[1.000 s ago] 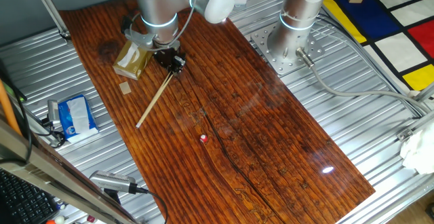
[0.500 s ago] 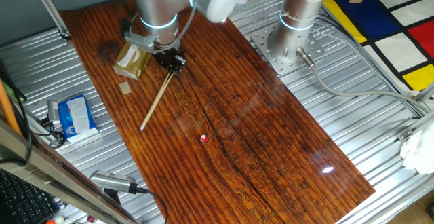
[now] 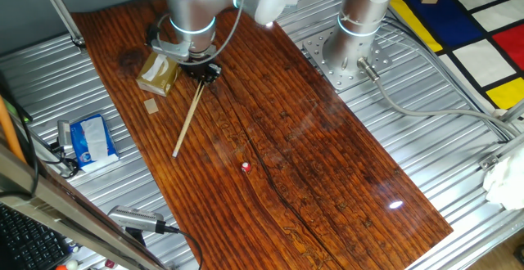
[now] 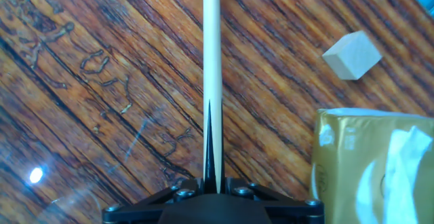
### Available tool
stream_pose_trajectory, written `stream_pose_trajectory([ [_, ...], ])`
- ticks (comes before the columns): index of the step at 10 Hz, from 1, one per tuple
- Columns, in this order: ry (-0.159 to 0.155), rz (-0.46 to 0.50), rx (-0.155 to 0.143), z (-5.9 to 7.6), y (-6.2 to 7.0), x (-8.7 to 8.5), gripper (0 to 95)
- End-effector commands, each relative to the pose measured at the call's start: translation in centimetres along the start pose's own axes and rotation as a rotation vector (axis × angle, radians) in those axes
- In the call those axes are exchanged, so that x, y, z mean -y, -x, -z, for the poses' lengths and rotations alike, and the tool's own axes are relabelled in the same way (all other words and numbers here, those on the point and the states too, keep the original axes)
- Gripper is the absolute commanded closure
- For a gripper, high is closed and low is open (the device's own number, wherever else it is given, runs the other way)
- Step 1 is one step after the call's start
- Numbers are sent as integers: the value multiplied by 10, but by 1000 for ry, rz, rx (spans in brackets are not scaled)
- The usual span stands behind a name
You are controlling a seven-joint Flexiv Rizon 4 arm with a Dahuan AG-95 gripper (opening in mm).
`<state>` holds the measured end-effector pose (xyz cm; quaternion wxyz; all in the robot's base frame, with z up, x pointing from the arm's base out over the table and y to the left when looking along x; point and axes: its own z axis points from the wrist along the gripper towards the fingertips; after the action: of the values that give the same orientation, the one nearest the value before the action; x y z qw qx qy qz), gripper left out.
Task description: Hit the pool ball
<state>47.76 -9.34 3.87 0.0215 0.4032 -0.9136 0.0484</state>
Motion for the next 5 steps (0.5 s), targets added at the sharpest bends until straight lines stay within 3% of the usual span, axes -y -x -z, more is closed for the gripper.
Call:
stream_pose_trajectory([
  [1, -2, 23, -2, 2, 2, 5, 950],
  [5, 4, 117, -16, 12, 6, 19, 950],
])
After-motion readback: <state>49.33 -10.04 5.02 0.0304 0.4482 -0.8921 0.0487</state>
